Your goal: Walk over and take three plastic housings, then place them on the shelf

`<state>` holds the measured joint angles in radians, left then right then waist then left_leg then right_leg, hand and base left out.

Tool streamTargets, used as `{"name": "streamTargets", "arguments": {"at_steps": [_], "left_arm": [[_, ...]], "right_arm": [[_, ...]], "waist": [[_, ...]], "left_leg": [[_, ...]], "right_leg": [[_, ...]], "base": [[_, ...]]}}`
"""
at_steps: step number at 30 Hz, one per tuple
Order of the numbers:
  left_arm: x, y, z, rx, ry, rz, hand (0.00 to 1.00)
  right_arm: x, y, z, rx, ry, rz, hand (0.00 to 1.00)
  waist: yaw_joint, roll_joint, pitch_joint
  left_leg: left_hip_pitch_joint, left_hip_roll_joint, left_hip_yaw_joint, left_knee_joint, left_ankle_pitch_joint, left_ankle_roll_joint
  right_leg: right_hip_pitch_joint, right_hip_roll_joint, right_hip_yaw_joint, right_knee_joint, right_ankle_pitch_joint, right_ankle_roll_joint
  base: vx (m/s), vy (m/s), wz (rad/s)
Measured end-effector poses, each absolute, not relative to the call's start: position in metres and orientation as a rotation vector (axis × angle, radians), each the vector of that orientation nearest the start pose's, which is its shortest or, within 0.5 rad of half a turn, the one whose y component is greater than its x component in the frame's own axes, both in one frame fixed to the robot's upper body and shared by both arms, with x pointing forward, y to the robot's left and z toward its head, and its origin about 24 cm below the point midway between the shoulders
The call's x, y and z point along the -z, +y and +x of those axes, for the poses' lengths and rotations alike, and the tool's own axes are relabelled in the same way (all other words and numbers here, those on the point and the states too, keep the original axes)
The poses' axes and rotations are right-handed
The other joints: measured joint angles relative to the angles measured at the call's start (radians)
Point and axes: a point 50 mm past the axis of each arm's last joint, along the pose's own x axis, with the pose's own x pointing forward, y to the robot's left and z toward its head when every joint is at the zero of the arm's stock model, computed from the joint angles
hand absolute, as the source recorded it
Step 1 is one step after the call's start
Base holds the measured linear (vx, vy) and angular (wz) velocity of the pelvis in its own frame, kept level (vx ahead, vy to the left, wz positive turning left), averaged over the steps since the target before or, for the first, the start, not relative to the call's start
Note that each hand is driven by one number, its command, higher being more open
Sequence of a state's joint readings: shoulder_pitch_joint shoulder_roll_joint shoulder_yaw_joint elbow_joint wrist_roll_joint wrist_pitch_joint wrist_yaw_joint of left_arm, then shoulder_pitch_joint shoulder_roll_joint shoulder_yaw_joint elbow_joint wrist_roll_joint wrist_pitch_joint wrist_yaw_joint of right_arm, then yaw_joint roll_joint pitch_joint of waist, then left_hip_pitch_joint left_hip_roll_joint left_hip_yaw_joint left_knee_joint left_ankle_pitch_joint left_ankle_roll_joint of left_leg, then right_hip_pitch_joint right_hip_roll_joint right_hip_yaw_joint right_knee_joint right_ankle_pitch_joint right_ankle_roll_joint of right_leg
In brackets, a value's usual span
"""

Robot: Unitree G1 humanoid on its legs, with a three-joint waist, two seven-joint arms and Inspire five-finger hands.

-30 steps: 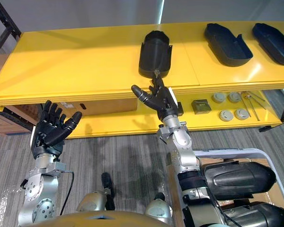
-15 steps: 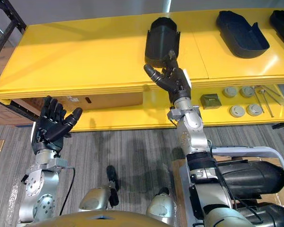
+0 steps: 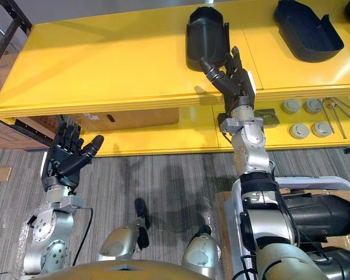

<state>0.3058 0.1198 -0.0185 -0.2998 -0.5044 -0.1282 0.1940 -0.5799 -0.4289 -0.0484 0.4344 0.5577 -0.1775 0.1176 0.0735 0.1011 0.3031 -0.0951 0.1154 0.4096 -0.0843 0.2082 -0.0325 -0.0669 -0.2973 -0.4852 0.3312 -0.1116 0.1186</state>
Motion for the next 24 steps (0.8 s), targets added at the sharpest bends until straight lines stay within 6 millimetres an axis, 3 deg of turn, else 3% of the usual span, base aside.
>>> {"name": "streamTargets", "arguments": {"at_steps": [4,5,11,19,24], "left_arm": [[-0.054,0.19,0.19,-0.243,-0.088,-0.393,1.0],[-0.053,0.19,0.189,-0.247,-0.085,-0.389,1.0],[-0.055,0.197,0.188,-0.269,-0.1,-0.379,1.0],[-0.076,0.197,0.19,-0.209,-0.249,-0.383,1.0],[-0.1,0.174,0.188,-0.013,-0.382,-0.448,1.0]], "right_arm": [[-0.173,-0.202,0.318,-0.219,-0.494,0.155,1.0],[-0.174,-0.192,0.3,-0.301,-0.527,0.152,1.0],[-0.161,-0.189,0.269,-0.337,-0.524,0.151,1.0],[-0.118,-0.222,0.242,0.029,-0.383,0.201,1.0],[-0.085,-0.233,0.206,0.246,-0.248,0.246,1.0]], "waist": [[-0.009,-0.002,0.001],[-0.018,-0.005,0.003],[-0.038,-0.032,-0.002],[-0.071,-0.082,-0.041],[-0.098,-0.084,-0.083]], "left_leg": [[0.009,0.003,0.008,0.0,0.001,0.002],[0.027,0.004,0.014,0.0,-0.002,0.0],[0.046,0.021,0.045,-0.001,-0.024,-0.011],[0.099,0.035,0.106,-0.001,-0.037,-0.017],[0.146,0.044,0.212,0.0,-0.069,-0.034]], "right_leg": [[0.008,0.005,0.006,-0.008,0.0,0.0],[0.029,0.01,0.009,-0.025,0.003,0.005],[0.06,0.043,0.028,-0.109,0.035,0.009],[0.124,0.082,0.073,-0.232,0.097,0.013],[0.103,0.095,0.17,-0.268,0.121,0.013]], "base": [[0.05,-0.041,-0.06],[0.05,-0.032,-0.1],[0.03,-0.021,-0.17],[0.06,-0.007,-0.21],[0.02,0.028,-0.57]]}}
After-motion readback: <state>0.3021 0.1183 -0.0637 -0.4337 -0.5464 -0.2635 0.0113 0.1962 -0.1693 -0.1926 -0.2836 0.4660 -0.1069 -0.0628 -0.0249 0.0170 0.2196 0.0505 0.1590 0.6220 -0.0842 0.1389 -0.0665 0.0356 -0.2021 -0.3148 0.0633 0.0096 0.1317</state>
